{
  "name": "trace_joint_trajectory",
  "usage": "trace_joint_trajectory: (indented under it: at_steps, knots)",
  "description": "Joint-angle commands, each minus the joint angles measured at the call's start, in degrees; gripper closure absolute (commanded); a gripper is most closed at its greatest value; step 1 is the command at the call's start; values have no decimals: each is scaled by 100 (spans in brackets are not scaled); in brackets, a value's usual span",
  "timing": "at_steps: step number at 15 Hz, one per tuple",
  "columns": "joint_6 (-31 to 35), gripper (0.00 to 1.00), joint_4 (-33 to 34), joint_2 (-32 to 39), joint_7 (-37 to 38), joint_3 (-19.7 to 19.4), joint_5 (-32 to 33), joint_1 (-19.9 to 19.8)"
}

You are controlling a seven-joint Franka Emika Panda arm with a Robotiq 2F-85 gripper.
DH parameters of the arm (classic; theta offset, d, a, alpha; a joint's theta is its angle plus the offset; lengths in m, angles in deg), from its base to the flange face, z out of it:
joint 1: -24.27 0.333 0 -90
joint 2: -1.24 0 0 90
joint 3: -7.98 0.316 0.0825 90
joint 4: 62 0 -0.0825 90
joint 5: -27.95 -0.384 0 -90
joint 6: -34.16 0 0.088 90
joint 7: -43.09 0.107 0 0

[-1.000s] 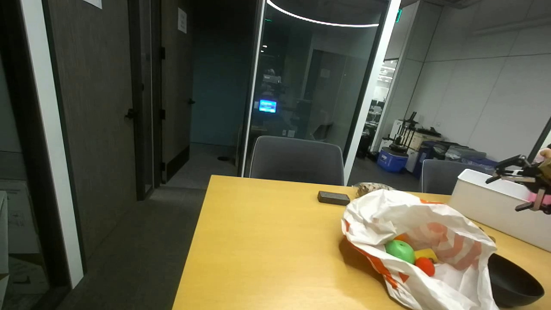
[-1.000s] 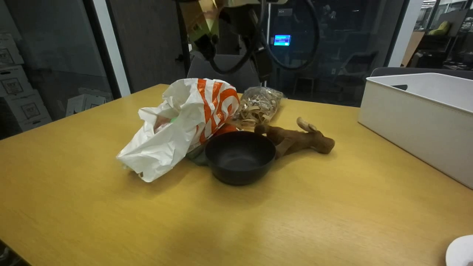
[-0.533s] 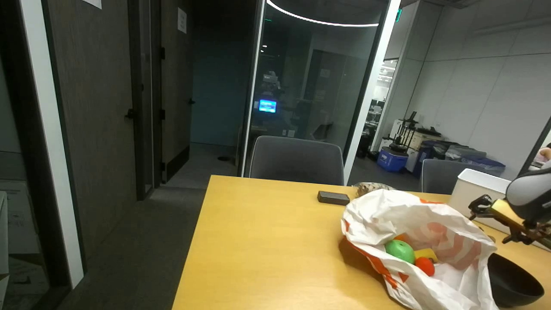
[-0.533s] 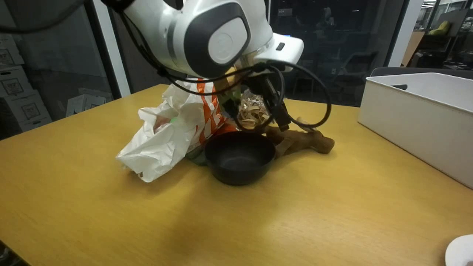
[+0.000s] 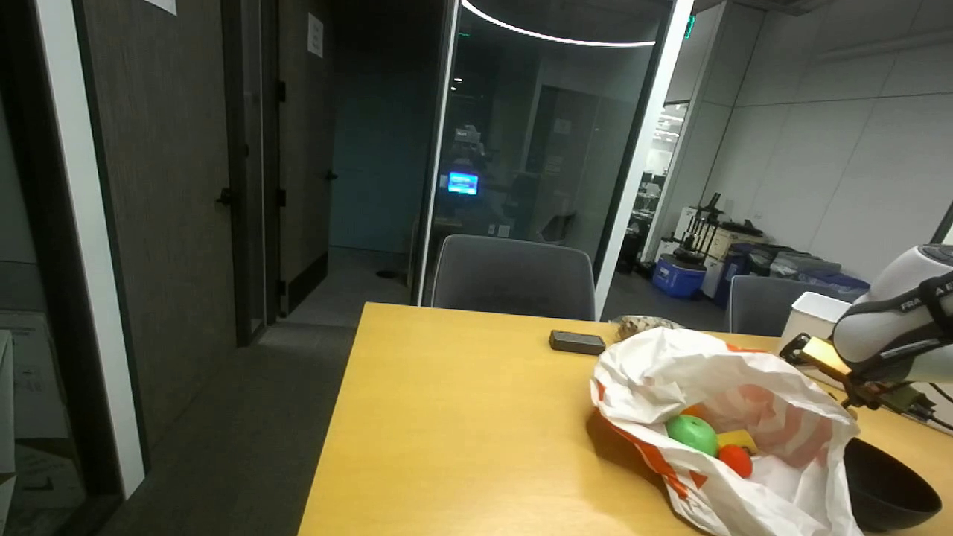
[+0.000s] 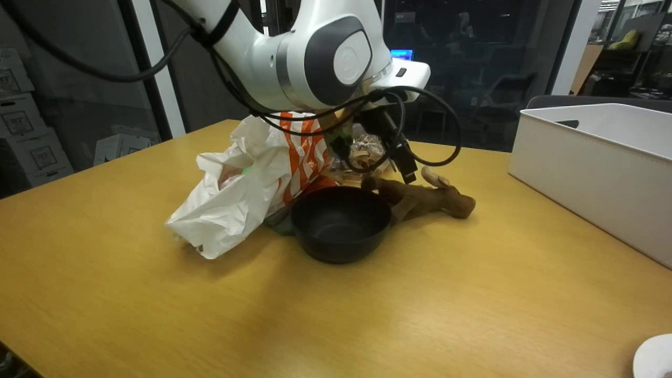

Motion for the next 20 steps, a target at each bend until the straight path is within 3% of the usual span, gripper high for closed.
trace_joint_trajectory:
  at_steps: [1, 9, 11, 19, 20]
  knots:
    - [-398, 0, 563, 408, 337, -120, 132, 279]
    - [-1016, 0, 1059, 999, 324, -197, -13, 507]
    - [-1087, 26, 1083, 1014, 229, -126, -46, 468]
    - [-1377, 85, 1169, 973, 211, -37, -130, 397]
    - [-1408, 87, 1182, 978, 215, -32, -130, 394]
